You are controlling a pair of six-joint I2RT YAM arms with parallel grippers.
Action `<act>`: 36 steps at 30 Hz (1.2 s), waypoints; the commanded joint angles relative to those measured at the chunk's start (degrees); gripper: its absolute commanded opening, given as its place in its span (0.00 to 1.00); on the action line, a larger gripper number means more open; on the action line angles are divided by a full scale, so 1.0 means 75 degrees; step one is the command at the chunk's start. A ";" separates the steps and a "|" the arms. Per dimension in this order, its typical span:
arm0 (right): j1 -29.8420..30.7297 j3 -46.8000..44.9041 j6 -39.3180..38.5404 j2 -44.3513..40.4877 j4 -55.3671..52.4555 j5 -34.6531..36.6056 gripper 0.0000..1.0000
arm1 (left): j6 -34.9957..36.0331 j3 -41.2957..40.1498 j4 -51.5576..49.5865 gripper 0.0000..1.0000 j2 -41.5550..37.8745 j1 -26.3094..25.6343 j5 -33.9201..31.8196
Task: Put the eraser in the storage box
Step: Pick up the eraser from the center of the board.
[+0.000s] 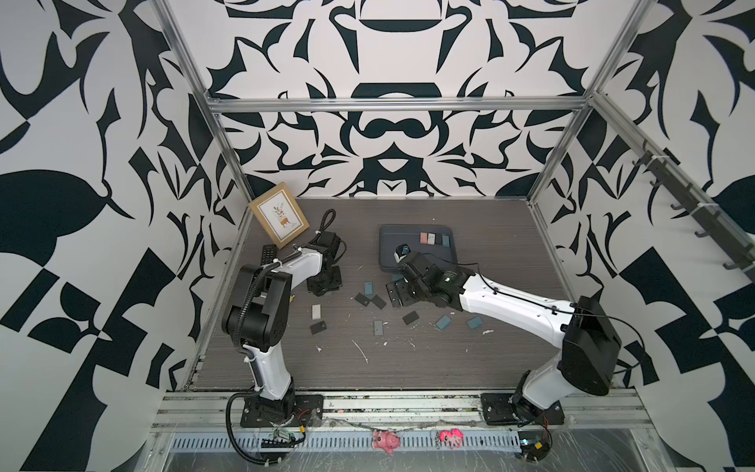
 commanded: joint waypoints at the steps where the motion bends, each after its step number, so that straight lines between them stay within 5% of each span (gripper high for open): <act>1: -0.0079 0.0010 0.0115 -0.0285 0.0103 0.0110 0.99 | -0.0034 -0.0249 -0.0499 0.38 0.0341 0.0027 0.0263; 18: -0.1755 -0.0539 0.0550 -0.1217 0.0146 -0.1303 0.99 | -0.0003 0.0087 -0.0351 0.24 -0.0059 -0.0089 0.0989; 36: -0.4143 -0.0659 0.0622 -0.1480 -0.0168 -0.2111 0.99 | 0.0266 0.3757 -0.1198 0.24 0.0437 -0.1309 0.1055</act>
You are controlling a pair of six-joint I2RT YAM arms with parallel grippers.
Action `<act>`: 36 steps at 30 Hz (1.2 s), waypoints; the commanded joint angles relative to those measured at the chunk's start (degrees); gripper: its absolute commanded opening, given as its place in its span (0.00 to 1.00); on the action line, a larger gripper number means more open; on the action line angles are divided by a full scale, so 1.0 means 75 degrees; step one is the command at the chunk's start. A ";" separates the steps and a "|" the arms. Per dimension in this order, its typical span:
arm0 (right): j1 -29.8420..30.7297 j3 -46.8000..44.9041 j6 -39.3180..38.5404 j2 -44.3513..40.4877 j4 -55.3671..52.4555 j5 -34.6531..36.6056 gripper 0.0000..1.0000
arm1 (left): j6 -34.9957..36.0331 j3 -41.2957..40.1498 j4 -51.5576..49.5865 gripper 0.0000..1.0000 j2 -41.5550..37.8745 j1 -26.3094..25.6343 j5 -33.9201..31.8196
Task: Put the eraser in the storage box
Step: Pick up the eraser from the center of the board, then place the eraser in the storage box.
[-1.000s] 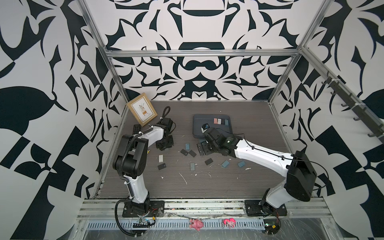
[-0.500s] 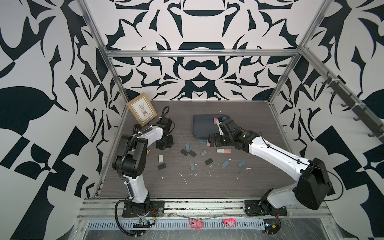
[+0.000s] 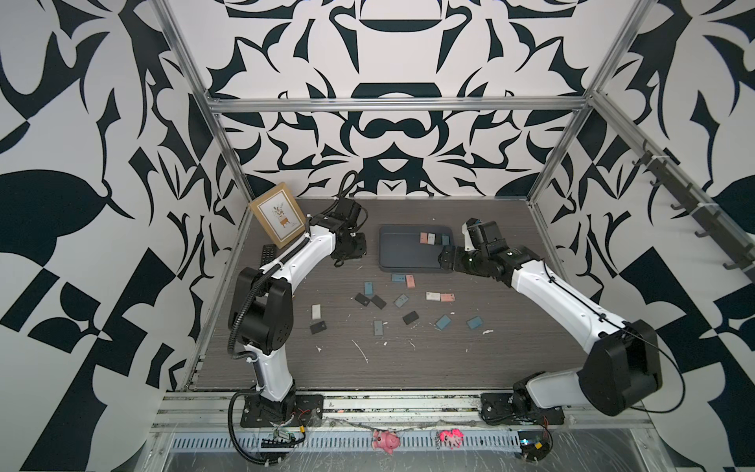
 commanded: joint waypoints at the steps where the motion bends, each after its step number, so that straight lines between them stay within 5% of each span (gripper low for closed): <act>1: -0.0199 0.0003 0.0068 -0.0118 -0.0024 -0.0177 0.99 | 0.0063 0.0775 -0.0305 0.24 0.0531 -0.0242 0.0162; 14: -0.0578 0.0119 0.0215 0.0002 0.0085 -0.0309 0.99 | -0.0125 0.3735 0.0192 0.23 0.3028 -0.1051 0.0585; 25: -0.0642 -0.0156 0.0401 -0.0165 0.0227 -0.0489 0.99 | -0.0276 0.5912 0.0317 0.23 0.5029 -0.1082 0.0838; 36: -0.0661 -0.0381 0.0452 -0.0210 0.0414 -0.0481 0.99 | -0.1017 0.6844 0.0670 0.24 0.6137 -0.1081 0.1100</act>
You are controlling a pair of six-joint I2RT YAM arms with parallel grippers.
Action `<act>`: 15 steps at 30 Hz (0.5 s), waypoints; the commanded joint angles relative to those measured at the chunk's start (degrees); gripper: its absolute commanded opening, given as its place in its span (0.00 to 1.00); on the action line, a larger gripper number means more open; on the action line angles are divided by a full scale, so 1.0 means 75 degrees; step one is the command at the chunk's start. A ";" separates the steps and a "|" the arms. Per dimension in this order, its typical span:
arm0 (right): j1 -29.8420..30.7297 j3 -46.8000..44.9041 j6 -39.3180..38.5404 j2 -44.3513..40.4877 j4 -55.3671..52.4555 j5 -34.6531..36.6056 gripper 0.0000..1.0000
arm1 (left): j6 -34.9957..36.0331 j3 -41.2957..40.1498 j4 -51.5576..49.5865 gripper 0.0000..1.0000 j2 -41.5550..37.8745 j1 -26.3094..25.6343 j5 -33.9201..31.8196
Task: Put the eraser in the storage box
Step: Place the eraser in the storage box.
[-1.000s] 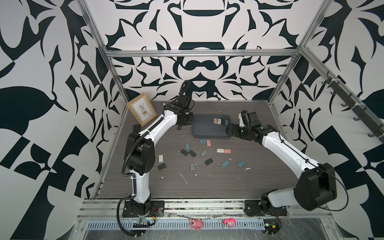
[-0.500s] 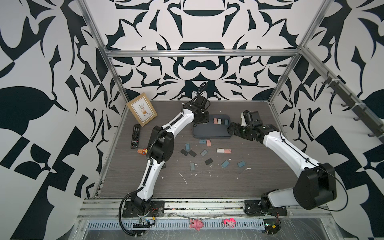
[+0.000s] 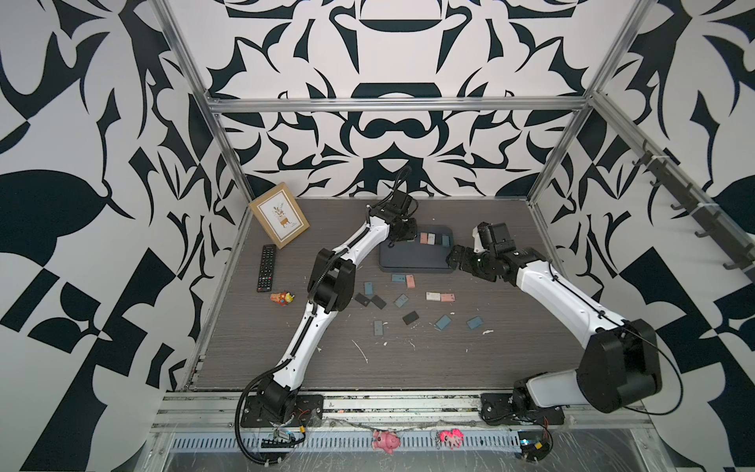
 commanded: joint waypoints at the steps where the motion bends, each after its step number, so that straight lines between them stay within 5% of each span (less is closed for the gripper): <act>1: -0.0017 -0.0012 0.0064 -0.0264 0.0255 -0.0017 0.99 | -0.0368 0.0266 0.0095 0.24 0.0336 0.0007 0.0135; 15: -0.0020 -0.0189 0.0041 -0.0216 0.0396 0.0002 0.99 | -0.0427 0.0313 0.0419 0.27 0.0727 0.0002 0.0109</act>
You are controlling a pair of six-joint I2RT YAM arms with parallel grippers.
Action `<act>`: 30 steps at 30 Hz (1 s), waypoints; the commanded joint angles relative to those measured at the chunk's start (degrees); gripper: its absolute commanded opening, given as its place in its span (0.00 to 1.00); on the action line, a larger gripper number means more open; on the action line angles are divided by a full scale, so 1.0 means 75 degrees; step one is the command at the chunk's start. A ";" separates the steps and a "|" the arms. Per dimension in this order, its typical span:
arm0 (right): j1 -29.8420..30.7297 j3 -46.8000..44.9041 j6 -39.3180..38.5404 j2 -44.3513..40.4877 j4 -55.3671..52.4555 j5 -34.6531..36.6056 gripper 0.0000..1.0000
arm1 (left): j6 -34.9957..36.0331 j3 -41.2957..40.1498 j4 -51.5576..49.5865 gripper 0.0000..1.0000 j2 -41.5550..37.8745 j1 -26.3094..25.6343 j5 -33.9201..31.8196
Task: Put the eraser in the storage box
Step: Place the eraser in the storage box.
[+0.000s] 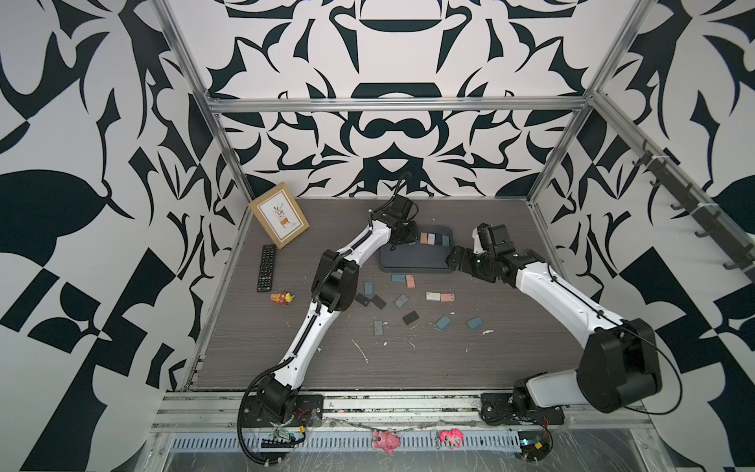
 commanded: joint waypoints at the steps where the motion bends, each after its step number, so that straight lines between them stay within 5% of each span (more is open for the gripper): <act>1: -0.0018 -0.0025 0.0018 -0.0215 0.0187 -0.0003 0.99 | -0.0083 0.0123 0.0092 0.28 0.0240 -0.0001 0.0063; 15: -0.0038 0.0017 -0.0064 -0.0278 0.0121 0.0056 0.99 | -0.0513 0.0127 0.0441 0.39 0.0458 -0.0001 0.0197; 30: -0.0047 -0.0089 -0.0076 -0.0305 0.0176 0.0109 0.99 | -0.1137 -0.0236 0.0940 0.40 0.0294 -0.0012 0.0553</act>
